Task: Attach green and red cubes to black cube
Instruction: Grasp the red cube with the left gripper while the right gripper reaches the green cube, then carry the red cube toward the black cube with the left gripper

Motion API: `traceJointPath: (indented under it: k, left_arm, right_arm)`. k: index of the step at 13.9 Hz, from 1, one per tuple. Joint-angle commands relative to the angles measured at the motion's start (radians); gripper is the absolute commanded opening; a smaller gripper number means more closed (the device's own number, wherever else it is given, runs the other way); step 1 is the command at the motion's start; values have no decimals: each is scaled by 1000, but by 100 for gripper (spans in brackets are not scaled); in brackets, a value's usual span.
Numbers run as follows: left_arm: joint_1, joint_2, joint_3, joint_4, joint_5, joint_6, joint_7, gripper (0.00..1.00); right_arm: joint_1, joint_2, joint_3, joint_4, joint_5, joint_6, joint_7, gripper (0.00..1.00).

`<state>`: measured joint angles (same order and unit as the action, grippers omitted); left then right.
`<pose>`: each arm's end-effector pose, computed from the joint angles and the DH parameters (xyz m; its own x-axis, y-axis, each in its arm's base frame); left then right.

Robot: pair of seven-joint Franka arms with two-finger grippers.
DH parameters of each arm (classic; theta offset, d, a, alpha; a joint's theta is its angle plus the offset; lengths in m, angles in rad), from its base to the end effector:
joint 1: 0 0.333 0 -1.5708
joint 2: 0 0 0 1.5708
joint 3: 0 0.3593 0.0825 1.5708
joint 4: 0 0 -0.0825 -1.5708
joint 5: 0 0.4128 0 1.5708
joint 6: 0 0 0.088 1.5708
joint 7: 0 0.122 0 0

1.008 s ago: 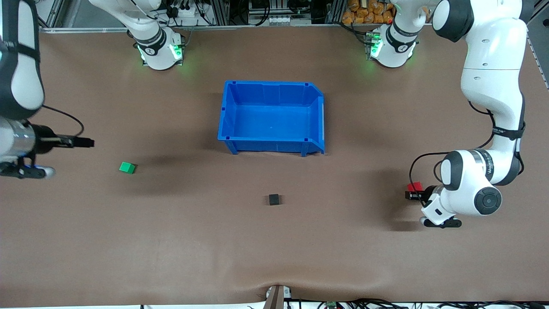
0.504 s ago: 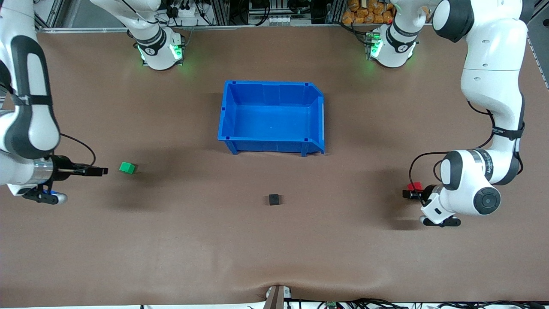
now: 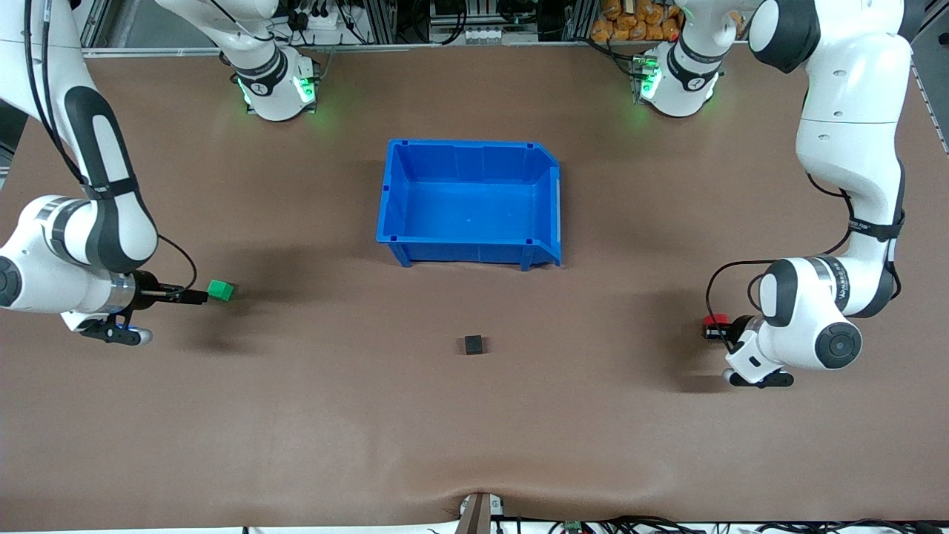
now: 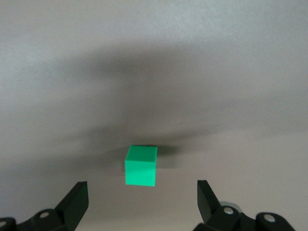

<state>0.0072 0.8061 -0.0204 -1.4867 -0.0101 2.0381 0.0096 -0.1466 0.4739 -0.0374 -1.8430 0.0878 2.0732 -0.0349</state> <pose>0.7351 -0.0082 0.1712 0.9677 -0.0155 -0.2517 -0.0095 -0.9996 0.0247 0.6429 -0.1125 0.2561 0.9530 -0.1850 -0.2398 -0.2038 -0.9774 -0.0558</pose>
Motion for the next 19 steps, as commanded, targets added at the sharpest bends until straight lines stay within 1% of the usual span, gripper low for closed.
traceJointPath:
  k: [1, 2, 4, 6, 8, 10, 14, 17, 19]
  left_arm:
    - [-15, -15, -1, -3, -28, -9, -45, 12]
    - [-24, -15, -3, -3, -54, -9, -77, 10]
    - [-44, -13, -6, 6, -114, -9, -164, 10]
    - [-76, -11, -6, 22, -168, -9, -265, 10]
    - [-110, -10, -6, 26, -212, -7, -406, 10]
    - [-154, -8, -7, 58, -254, -7, -569, 10]
    - [-223, 8, -7, 111, -324, 13, -886, 10]
    - [-262, 30, -7, 138, -415, 117, -1083, 10]
    - [-306, 50, -6, 141, -430, 193, -1189, 10]
  right_arm:
    - [-30, -40, 11, -100, -16, 95, -14, 100]
    - [-31, -40, 11, -123, -16, 135, -22, 100]
    - [-36, -38, 11, -162, -16, 186, -25, 100]
    - [-50, -25, 13, -163, -16, 208, -25, 100]
    - [-53, -15, 13, -163, -16, 217, -25, 100]
    - [-53, 5, 13, -165, -14, 252, -22, 100]
    - [-36, 6, 14, -174, -8, 251, 79, 100]
    - [-19, 6, 14, -190, -6, 254, 79, 100]
    - [-10, 6, 17, -193, 0, 254, 81, 100]
